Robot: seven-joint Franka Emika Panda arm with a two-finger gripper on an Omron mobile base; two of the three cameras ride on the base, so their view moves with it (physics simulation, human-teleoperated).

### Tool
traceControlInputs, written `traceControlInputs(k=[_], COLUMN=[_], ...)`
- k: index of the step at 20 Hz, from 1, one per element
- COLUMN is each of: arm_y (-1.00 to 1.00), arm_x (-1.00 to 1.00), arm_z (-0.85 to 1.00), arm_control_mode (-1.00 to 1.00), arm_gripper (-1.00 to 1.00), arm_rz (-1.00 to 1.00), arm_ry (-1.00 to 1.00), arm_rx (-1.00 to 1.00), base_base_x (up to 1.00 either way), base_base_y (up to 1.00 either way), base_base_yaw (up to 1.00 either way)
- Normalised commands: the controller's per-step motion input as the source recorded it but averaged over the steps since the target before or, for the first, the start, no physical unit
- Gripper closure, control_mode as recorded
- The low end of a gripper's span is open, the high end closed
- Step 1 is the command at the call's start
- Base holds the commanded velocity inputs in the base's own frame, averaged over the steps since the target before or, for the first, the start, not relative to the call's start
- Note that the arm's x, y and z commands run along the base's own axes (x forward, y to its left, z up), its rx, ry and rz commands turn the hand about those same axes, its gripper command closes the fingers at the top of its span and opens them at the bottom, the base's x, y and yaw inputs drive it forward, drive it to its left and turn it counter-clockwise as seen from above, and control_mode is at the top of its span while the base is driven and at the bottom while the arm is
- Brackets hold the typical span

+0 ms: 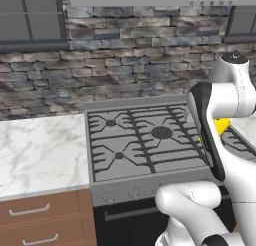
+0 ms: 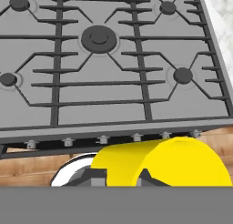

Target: Pick the cup and bowl from the counter and place them on the counter next to the sink.

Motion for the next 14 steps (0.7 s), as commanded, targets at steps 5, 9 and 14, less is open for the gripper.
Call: traceControlInputs(k=[5,9,14], arm_y=[0.00,0.00,0.00], arm_x=[0.00,0.00,0.00], arm_z=[0.00,0.00,0.00], arm_control_mode=[1.00,1.00,1.00], arm_gripper=[1.00,1.00,1.00], arm_rz=[0.00,0.00,0.00], arm_ry=[0.00,0.00,0.00], arm_rx=[0.00,0.00,0.00], base_base_x=[-0.45,-1.00,-0.64], base_base_y=[0.12,0.30,0.06], base_base_yaw=[0.00,0.00,0.05])
